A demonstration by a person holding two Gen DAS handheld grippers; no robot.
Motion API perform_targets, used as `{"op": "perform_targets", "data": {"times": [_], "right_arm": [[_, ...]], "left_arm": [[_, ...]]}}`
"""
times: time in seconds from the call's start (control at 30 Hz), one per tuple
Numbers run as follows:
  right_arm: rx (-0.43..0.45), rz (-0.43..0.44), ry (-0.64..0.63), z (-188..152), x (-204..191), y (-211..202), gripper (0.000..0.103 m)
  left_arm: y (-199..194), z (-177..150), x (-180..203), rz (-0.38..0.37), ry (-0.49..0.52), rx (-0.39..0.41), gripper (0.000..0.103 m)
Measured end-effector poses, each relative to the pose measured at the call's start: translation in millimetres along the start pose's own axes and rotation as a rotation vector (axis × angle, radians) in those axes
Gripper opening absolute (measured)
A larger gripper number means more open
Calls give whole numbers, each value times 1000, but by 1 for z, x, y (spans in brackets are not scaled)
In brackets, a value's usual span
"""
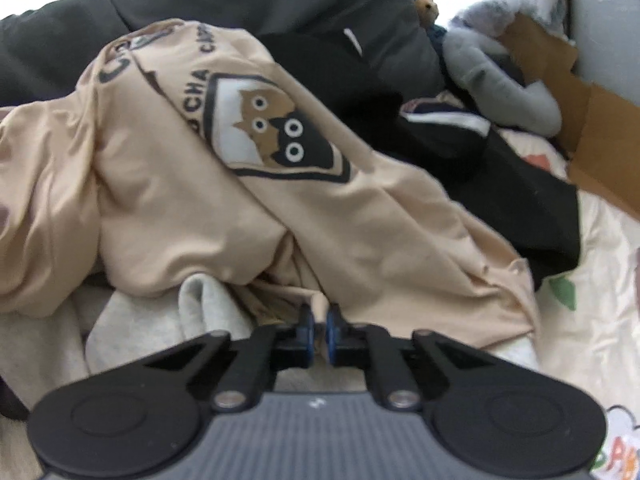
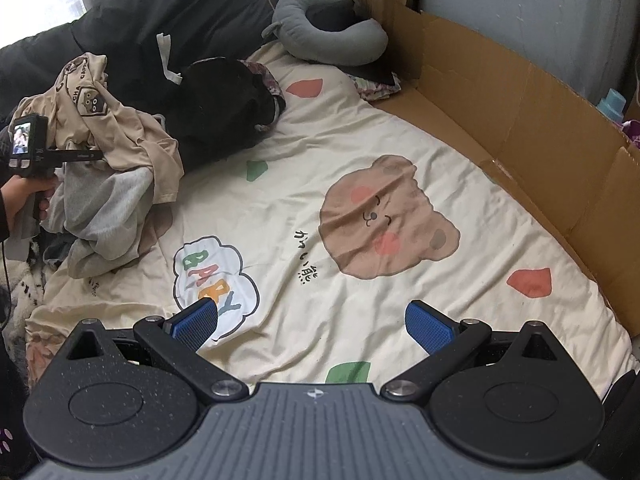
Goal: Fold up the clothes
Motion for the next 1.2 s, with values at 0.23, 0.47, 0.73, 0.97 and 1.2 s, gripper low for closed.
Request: {"op": "perform_targets", "data": {"times": [0.23, 0.47, 0.73, 0.97, 1.2], "right_arm": [[4, -3, 14, 0, 4, -2, 102], [16, 1, 27, 0, 7, -8, 102], [18, 21, 36, -2, 5, -11, 102], [6, 45, 56, -8, 2, -9, 102], [-34, 107, 109, -19, -12, 1, 102]], "left_arm": [[-49, 13, 0, -57, -58, 71, 4], [-97, 27, 6, -129, -99, 109, 4], [-149, 21, 36, -256, -131, 82, 3], [-181, -15, 77, -382, -157, -19, 3], [-194, -48, 115, -470, -169, -102, 3]]}}
Point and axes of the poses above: each gripper's, at about its wrist camera, not at the fingertips, and y roughly the way its jaws point, x to its right, z to its top, the point moved 2 cm from there along y, roughly the way its jaws point, and after that the axes turned 14 degrees about x, right-handed, at the moved point
